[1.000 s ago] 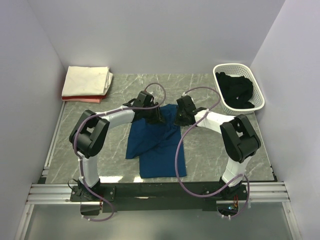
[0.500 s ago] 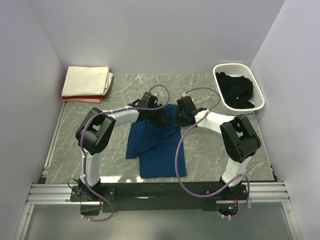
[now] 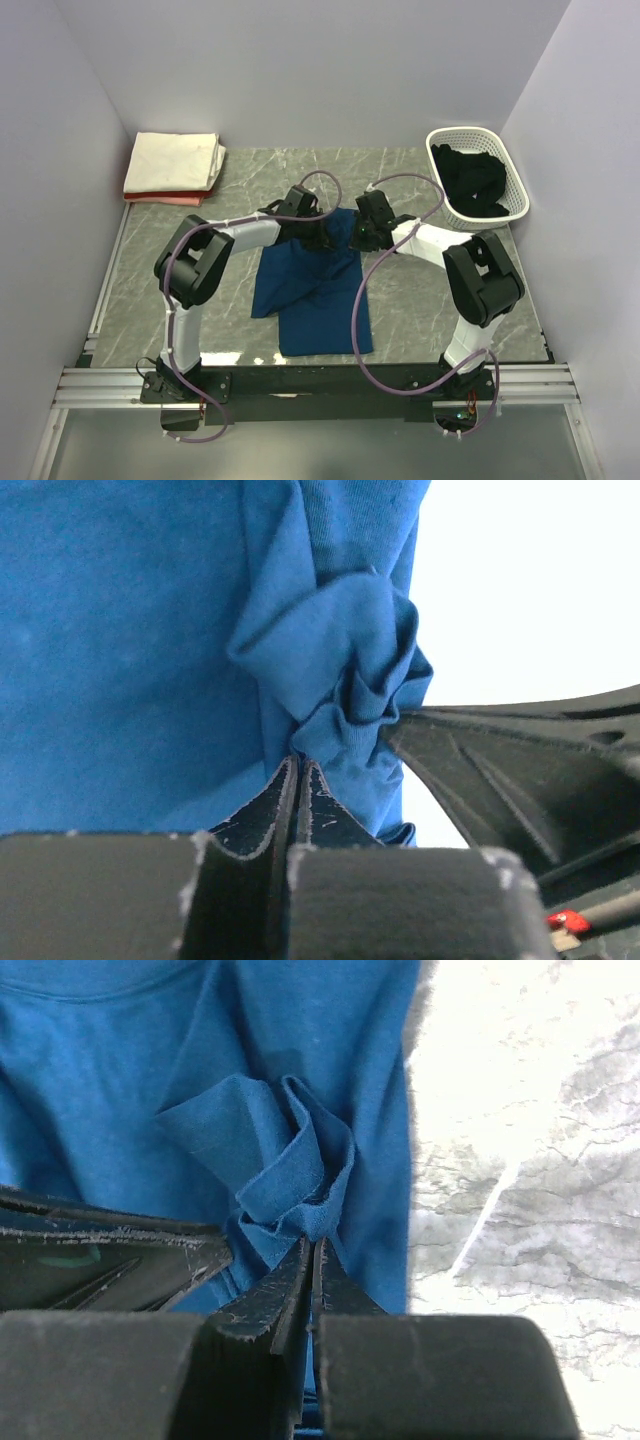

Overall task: Fold and stack the t-shirts
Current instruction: Fold the tshirt

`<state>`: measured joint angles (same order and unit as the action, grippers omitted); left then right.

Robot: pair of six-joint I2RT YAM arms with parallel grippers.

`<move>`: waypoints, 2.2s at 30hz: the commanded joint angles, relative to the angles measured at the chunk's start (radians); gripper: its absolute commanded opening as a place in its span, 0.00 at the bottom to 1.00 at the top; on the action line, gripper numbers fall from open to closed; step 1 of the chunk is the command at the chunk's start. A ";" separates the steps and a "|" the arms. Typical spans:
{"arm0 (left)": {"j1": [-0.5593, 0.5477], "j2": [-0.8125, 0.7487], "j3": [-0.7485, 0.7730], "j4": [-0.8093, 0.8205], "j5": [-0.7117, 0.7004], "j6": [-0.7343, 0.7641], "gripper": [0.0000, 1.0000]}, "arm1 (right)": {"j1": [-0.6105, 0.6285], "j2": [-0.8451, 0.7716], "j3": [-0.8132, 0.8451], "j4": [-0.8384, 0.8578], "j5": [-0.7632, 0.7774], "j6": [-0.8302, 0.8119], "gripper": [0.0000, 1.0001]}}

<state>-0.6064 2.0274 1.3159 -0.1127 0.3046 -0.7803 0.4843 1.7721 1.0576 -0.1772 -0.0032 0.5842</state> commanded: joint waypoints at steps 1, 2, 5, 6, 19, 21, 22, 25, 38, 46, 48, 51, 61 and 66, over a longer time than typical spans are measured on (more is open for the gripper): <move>-0.004 -0.113 -0.020 0.012 -0.038 0.010 0.01 | -0.010 -0.063 -0.001 0.045 -0.029 0.008 0.06; -0.004 -0.128 -0.038 0.007 -0.056 0.012 0.01 | -0.010 -0.066 0.002 0.050 -0.038 0.009 0.07; -0.004 -0.196 -0.095 -0.007 -0.099 0.010 0.01 | -0.009 -0.068 0.021 0.056 -0.061 0.005 0.12; -0.003 -0.216 -0.113 -0.011 -0.107 0.009 0.01 | -0.009 -0.068 0.027 0.058 -0.064 0.003 0.13; 0.014 -0.510 -0.377 -0.042 -0.249 -0.019 0.01 | -0.009 -0.030 0.103 0.068 -0.115 0.002 0.43; 0.019 -0.533 -0.397 -0.044 -0.252 -0.027 0.01 | -0.007 -0.011 0.131 0.056 -0.118 -0.003 0.44; 0.020 -0.539 -0.415 -0.044 -0.257 -0.030 0.01 | -0.007 -0.004 0.142 0.053 -0.121 -0.003 0.44; 0.022 -0.565 -0.446 -0.044 -0.260 -0.039 0.01 | -0.007 0.035 0.192 0.029 -0.132 -0.012 0.44; 0.022 -0.596 -0.575 0.041 -0.219 -0.128 0.01 | 0.120 0.210 0.444 -0.102 -0.118 -0.101 0.44; 0.022 -0.579 -0.615 0.096 -0.191 -0.163 0.01 | 0.211 0.260 0.479 -0.119 -0.101 -0.121 0.43; 0.022 -0.573 -0.613 0.097 -0.190 -0.163 0.01 | 0.217 0.282 0.495 -0.131 -0.100 -0.119 0.43; 0.022 -0.569 -0.612 0.100 -0.188 -0.163 0.01 | 0.227 0.306 0.531 -0.163 -0.087 -0.118 0.43; 0.022 -0.552 -0.600 0.105 -0.180 -0.159 0.01 | 0.232 0.372 0.593 -0.215 -0.018 -0.101 0.43; 0.022 -0.546 -0.598 0.105 -0.177 -0.158 0.01 | 0.234 0.417 0.656 -0.237 -0.011 -0.109 0.42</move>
<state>-0.5858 1.4746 0.7052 -0.0414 0.1093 -0.9340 0.7136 2.1696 1.6459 -0.4129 -0.0406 0.4808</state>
